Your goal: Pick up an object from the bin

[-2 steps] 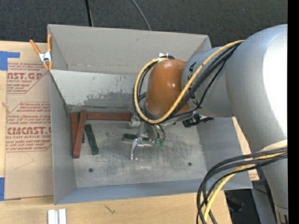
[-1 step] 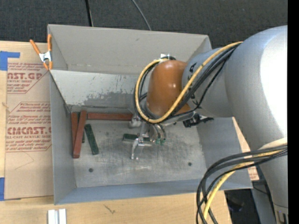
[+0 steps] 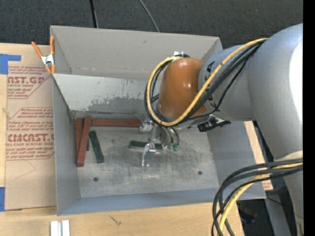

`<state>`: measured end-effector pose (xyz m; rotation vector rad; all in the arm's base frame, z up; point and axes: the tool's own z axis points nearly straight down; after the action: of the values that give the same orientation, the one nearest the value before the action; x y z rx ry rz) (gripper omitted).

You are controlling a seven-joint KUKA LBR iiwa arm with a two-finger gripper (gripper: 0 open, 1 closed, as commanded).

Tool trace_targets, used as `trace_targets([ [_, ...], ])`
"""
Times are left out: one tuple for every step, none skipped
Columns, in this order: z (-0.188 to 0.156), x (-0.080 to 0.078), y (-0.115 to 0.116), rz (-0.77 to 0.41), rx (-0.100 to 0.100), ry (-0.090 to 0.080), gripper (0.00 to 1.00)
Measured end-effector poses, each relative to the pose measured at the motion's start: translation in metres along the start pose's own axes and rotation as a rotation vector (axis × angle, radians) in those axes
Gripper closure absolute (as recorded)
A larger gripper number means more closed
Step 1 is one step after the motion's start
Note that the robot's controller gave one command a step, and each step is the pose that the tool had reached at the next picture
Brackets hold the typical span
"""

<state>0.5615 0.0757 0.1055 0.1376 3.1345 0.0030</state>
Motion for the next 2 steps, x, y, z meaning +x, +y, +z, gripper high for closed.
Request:
trace_targets([
  [0.0280,-0.0056,0.0022,-0.008,0.001,0.001,0.00],
  [0.0268,0.0019,-0.0048,0.041,-0.008,-0.023,1.00],
])
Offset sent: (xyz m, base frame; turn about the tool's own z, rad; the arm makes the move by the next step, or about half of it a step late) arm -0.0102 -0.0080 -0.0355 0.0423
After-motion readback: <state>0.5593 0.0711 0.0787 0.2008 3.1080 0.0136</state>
